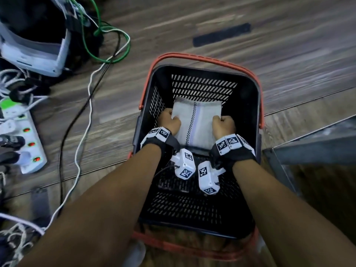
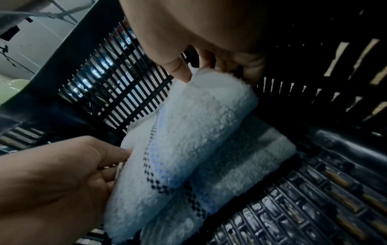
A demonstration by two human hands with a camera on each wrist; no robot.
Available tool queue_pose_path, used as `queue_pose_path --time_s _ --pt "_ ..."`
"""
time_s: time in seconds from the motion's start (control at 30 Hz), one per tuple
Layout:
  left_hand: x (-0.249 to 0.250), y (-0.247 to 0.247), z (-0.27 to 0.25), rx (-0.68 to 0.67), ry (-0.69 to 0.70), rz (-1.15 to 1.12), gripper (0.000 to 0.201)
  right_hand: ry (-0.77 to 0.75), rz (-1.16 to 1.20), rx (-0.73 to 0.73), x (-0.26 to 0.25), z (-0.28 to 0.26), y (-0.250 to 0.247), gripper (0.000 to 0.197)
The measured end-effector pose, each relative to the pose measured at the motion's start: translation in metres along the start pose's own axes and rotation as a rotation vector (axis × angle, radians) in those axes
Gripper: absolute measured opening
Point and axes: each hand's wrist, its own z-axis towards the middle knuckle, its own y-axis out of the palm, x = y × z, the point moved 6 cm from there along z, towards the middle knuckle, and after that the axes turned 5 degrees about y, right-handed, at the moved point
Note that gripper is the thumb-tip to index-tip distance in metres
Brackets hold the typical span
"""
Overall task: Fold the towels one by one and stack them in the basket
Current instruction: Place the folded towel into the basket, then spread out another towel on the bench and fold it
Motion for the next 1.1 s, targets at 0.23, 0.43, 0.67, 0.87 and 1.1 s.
queue_pose_path --time_s 0.23,0.43,0.67,0.87,1.1 --pt "-0.006 0.000 -0.010 0.005 -0.031 0.004 0.038 -0.013 -0.052 0.008 0.006 -0.012 0.001 0.032" --pt "0.020 0.013 -0.029 0.185 0.398 0.349 0.058 -0.523 -0.455 0.262 -0.013 -0.041 0.011 0.058" --pt "-0.008 0.045 -0.017 -0.024 0.555 0.829 0.056 -0.648 -0.771 0.248 0.018 -0.021 0.049 0.062" --pt "-0.014 0.048 -0.015 0.006 0.560 0.811 0.055 -0.657 -0.743 0.282 0.026 -0.017 0.057 0.058" --pt "-0.009 0.029 -0.051 -0.354 0.306 0.910 0.055 -0.427 -0.991 -0.102 0.012 -0.042 0.033 0.056"
